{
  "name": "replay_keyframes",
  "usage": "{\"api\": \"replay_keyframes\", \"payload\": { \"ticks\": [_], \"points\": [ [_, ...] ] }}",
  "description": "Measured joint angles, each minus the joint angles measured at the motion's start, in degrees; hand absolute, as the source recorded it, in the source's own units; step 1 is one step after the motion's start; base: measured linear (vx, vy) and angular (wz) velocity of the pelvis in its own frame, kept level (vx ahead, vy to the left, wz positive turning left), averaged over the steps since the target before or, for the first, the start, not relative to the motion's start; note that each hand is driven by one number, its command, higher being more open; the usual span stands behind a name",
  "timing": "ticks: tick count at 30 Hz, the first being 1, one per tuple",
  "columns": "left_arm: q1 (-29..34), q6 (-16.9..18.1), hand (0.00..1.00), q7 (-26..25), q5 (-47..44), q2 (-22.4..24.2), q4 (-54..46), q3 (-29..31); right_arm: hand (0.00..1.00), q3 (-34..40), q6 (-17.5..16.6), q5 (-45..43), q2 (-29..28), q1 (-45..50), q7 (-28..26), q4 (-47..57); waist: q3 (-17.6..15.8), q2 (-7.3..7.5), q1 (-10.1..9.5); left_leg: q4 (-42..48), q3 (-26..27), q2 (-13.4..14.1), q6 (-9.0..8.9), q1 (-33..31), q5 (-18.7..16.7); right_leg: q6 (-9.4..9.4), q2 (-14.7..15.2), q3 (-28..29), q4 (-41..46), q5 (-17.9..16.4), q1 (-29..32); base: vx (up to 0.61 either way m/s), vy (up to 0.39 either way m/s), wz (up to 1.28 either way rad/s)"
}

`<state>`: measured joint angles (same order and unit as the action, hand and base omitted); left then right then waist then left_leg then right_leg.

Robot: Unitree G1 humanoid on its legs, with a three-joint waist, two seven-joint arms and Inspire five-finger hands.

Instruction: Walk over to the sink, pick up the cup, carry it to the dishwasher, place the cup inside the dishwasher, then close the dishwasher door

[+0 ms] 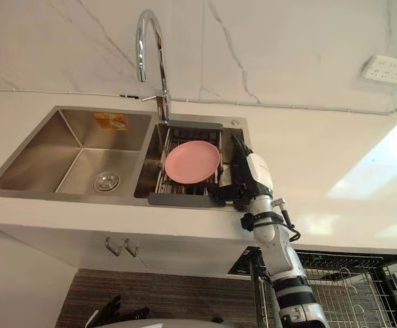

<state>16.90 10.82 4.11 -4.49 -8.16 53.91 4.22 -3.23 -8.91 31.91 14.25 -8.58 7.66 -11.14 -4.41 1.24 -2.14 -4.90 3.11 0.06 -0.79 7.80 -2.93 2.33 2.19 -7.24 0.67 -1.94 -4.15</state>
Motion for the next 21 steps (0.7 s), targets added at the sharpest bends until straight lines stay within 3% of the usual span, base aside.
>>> {"api": "replay_keyframes", "payload": {
  "ticks": [13,21],
  "points": [
    [0.0,-0.7,1.0,1.0,0.0,0.1,-2.1,1.0,1.0,-2.3,2.1,11.0,1.9,-6.4,-0.9,-4.5,-1.7,0.59,-1.35,0.4,-1.2,-0.1,-0.08,-0.2,-0.1,0.2,0.5,-1.1,1.2,0.0,0.0,0.0,-0.005,0.04],
    [0.0,-0.7,1.0,1.4,0.0,-0.4,-2.6,1.0,1.0,-4.0,3.4,11.6,1.9,-8.4,-0.4,-8.0,-2.0,0.86,-1.86,0.2,-1.4,-0.3,0.06,-0.6,-0.5,0.47,0.8,-1.5,1.6,0.1,0.3,0.0,0.003,0.03]
  ]
}}
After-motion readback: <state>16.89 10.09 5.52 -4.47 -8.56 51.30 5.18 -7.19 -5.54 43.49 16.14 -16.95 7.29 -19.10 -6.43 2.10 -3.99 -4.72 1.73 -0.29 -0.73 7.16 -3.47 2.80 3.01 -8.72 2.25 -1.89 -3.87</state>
